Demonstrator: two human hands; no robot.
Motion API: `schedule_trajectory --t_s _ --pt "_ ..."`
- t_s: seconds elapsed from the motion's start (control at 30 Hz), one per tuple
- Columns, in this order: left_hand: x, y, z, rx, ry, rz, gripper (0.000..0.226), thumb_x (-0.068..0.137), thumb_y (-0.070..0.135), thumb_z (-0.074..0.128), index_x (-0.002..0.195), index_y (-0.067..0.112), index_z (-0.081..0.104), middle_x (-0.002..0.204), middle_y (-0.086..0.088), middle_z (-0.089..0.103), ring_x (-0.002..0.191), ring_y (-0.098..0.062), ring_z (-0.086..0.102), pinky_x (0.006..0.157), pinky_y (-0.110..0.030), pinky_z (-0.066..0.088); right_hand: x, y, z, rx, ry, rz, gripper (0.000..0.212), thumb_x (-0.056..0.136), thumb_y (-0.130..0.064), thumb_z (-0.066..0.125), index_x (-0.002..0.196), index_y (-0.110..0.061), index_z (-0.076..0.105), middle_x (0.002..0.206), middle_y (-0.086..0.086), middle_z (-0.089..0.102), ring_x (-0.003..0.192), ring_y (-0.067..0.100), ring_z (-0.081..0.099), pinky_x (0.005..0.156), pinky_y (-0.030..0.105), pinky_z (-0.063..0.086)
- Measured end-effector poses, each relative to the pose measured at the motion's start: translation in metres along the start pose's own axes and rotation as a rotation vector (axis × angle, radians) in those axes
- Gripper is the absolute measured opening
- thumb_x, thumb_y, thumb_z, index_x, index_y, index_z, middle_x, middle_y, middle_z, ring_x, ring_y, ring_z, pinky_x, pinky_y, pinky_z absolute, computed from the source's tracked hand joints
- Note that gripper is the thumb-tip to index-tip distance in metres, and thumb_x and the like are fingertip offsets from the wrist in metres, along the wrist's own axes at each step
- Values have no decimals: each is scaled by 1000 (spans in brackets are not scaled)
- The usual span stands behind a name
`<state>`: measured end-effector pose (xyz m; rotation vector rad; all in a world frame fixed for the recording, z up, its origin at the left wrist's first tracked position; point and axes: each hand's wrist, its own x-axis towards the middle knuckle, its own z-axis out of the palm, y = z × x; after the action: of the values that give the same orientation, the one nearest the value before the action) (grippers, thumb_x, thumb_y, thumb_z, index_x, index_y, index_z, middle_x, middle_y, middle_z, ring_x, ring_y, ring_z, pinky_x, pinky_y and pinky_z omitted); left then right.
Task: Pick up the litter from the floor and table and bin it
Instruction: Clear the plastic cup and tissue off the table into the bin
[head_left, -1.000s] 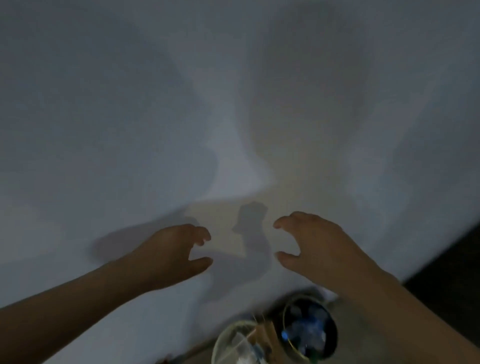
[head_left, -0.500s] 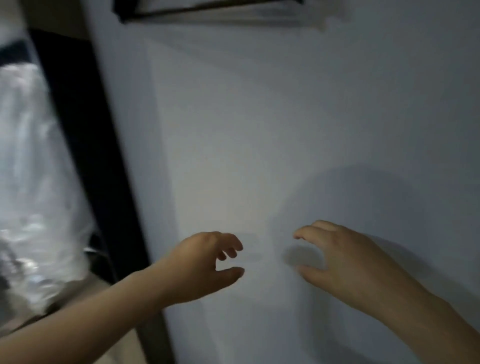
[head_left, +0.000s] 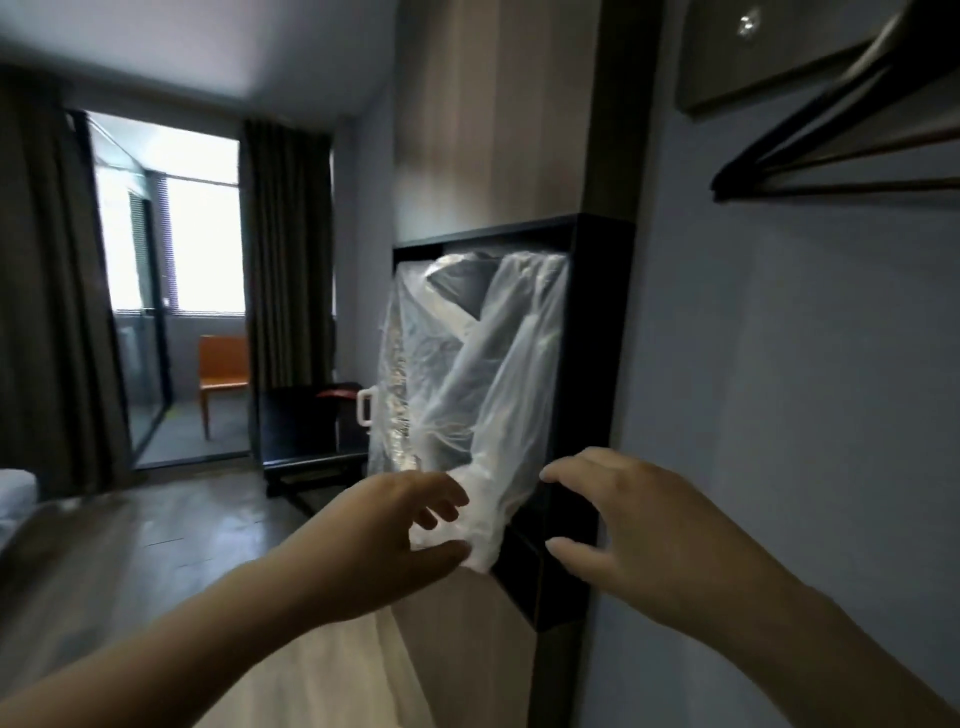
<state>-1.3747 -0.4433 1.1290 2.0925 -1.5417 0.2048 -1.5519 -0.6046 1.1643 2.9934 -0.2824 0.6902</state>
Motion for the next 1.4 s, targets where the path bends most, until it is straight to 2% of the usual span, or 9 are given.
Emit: schedule_trajectory --t_s 0.17,0.27,0.4,0.5,0.7,0.93,1.23,1.4 --pt "-59 -82 -68 63 69 -110 36 77 55 62 110 41 60 96 28 61 92 16 55 81 -9 49 76 -94 28 57 21 -107 46 83 -46 60 126 -33 51 122 -15 53 112 5 52 91 23 43" --pt "-86 -129 -100 96 82 -169 35 79 55 61 112 42 58 101 28 59 94 15 54 83 -12 50 115 -139 48 72 25 -144 43 83 -45 59 123 -32 52 121 -13 55 112 6 52 92 24 43" --pt "-103 -180 -131 126 103 -235 34 81 54 61 113 46 54 107 28 57 97 13 54 87 -18 52 161 -180 71 95 28 -172 48 83 -50 59 127 -34 48 123 -14 56 112 5 53 94 24 44" --pt "-104 -214 -145 137 147 -257 35 80 55 61 114 46 54 106 28 58 96 13 55 84 -16 53 192 -196 86 94 26 -190 48 83 -50 59 127 -36 45 122 -16 56 109 3 53 89 20 42" --pt "-67 -282 -154 160 197 -283 39 81 53 62 118 44 52 109 25 58 97 9 56 84 -17 53 272 -203 128 113 4 -241 52 85 -52 57 133 -37 42 128 -15 52 115 4 51 96 26 45" --pt "9 -372 -159 203 212 -330 40 80 57 58 117 44 53 106 27 57 96 11 55 85 -17 53 387 -175 189 158 4 -291 55 87 -53 55 137 -38 39 131 -17 50 121 4 48 102 28 43" --pt "88 -493 -156 197 215 -392 41 78 59 56 115 44 54 104 28 57 95 12 55 86 -19 53 523 -154 268 192 -60 -337 53 88 -53 54 136 -39 38 129 -20 47 120 2 45 98 22 39" --pt "120 -583 -155 188 205 -397 38 77 61 55 112 46 54 101 30 57 94 13 55 83 -16 53 601 -163 319 189 -58 -356 49 87 -53 53 133 -40 39 123 -21 49 115 2 46 87 18 39"
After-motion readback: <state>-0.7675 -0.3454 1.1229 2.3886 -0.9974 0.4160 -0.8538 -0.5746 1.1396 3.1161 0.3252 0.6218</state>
